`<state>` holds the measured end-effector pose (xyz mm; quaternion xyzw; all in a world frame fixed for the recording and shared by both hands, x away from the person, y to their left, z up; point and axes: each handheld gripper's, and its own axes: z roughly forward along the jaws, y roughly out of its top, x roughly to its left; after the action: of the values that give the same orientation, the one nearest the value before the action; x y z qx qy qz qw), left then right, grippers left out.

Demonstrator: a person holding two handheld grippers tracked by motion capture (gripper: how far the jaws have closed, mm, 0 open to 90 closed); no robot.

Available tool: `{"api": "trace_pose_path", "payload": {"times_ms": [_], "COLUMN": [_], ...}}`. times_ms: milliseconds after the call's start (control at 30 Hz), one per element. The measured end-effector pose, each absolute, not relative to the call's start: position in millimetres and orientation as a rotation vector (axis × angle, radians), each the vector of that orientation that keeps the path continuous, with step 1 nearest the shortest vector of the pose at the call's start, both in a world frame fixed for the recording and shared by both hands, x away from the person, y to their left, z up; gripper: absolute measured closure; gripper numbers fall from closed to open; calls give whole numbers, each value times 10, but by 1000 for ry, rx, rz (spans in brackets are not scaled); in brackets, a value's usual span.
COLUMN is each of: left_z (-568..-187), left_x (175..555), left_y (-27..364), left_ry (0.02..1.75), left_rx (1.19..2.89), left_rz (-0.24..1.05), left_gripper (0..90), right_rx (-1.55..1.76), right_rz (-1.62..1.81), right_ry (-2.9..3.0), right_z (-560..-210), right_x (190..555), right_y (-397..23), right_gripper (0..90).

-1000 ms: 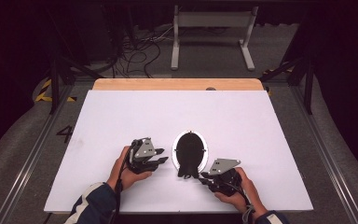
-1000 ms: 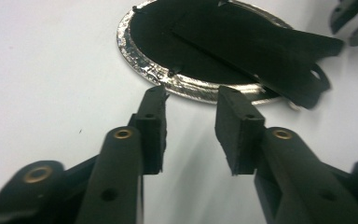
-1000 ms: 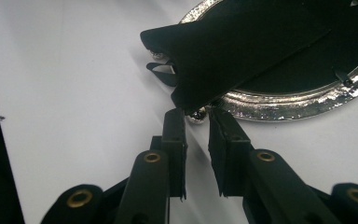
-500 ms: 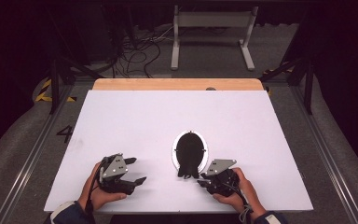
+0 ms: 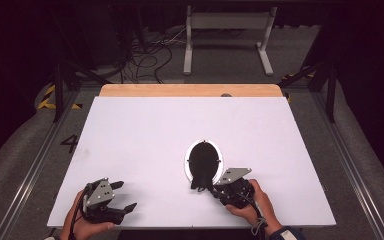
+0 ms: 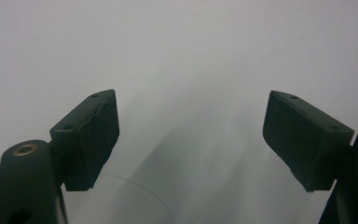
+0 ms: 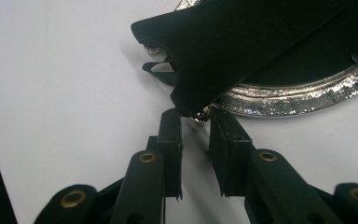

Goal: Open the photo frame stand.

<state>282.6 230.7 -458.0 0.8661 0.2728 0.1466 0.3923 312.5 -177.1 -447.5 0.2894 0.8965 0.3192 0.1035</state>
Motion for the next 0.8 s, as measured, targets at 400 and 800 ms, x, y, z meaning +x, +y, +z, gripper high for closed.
{"api": "trace_pose_path", "payload": {"times_ms": [400, 800], "left_z": [-4625, -4648], "left_x": [2841, 2850], "left_y": [2291, 2252], "left_ry": [706, 707], "left_rx": [2225, 2260], "left_rz": [364, 375], "left_gripper": [185, 183], "right_rx": [959, 1063], "right_rz": [1096, 1296], "right_ry": [2639, 2642], "right_z": [-4471, -4489], "right_x": [3180, 3281], "right_y": [-1840, -1899], "right_gripper": [780, 725]}}
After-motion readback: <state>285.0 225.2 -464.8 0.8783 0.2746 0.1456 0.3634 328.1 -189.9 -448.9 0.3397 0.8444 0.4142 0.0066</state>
